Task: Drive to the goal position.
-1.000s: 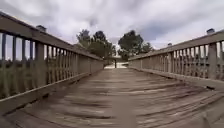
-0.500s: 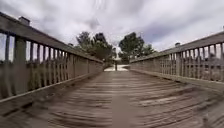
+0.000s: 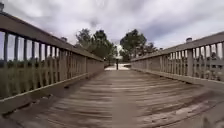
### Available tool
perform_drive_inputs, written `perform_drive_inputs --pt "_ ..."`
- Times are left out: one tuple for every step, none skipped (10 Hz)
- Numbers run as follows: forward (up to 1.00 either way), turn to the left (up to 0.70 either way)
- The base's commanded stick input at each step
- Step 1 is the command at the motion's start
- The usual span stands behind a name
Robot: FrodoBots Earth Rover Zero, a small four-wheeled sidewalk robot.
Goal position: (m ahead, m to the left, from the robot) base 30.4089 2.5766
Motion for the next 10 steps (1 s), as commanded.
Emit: perform_drive_inputs --pt "0.85 0.0" --pt "0.85 0.0" --pt "0.85 0.34" --pt "0.85 0.34" --pt "0.85 0.23" --pt "0.85 0.0" --pt "0.85 0.0" --pt "0.85 0.0" --pt "0.85 0.0" --pt "0.85 0.0"
